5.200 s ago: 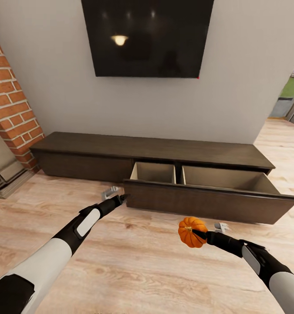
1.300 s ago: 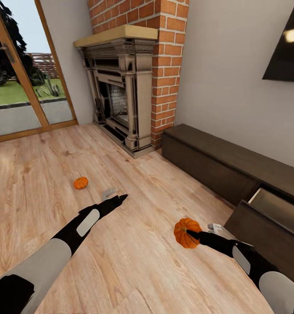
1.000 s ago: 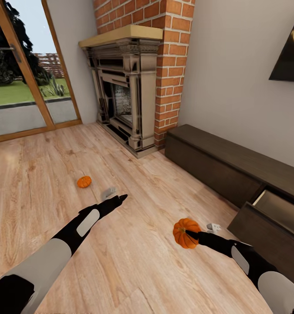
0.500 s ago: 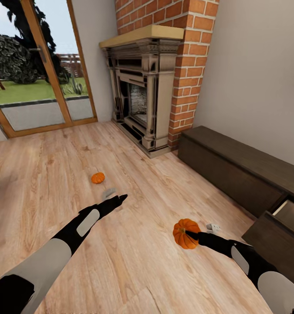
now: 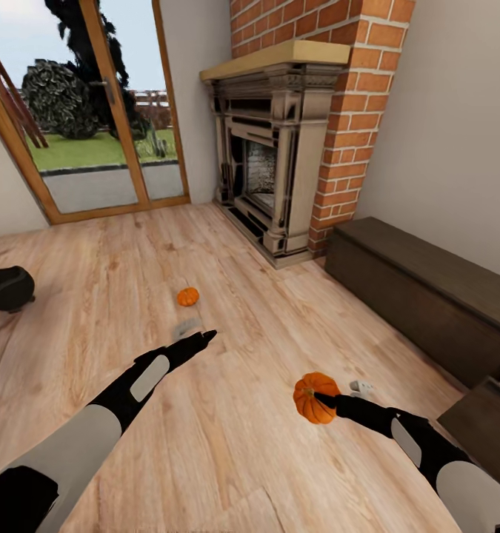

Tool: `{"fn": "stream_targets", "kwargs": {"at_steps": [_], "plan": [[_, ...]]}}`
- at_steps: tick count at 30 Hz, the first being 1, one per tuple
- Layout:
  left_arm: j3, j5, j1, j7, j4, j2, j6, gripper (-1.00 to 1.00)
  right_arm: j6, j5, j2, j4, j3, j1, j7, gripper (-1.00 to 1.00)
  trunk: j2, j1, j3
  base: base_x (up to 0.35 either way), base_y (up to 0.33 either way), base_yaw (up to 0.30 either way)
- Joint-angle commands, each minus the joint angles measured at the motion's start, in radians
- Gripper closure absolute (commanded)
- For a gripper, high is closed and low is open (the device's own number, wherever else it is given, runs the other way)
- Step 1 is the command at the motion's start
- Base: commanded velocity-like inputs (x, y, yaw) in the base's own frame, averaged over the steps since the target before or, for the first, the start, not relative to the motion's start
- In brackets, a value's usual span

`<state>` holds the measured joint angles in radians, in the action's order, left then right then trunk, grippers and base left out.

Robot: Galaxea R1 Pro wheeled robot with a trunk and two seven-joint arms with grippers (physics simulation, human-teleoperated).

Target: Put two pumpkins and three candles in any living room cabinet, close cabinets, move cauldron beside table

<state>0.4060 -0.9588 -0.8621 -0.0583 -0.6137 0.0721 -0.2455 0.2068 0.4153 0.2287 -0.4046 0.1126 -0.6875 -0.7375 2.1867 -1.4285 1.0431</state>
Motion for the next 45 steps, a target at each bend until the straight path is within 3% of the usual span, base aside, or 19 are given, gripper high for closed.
{"fn": "stream_targets", "kwargs": {"at_steps": [1,37,45], "plan": [[0.0,0.0,0.0,0.0,0.0,0.0,0.0,-1.0,0.0,0.002,0.0,0.0,-0.001,0.0,0.001,1.0,0.0,0.0,0.0,0.0,0.0,0.284],[-0.001,0.001,0.0,0.001,0.0,0.002,0.0,-1.0,0.0,0.0,-0.006,0.0,-0.001,0.001,0.001,1.0,0.0,0.0,0.006,0.0,0.0,0.284],[-0.001,0.001,0.0,0.001,0.0,0.002,0.0,-1.0,0.0,-0.004,-0.005,0.001,-0.001,0.002,-0.002,1.0,0.0,0.0,0.006,0.209,0.0,0.043]]}}
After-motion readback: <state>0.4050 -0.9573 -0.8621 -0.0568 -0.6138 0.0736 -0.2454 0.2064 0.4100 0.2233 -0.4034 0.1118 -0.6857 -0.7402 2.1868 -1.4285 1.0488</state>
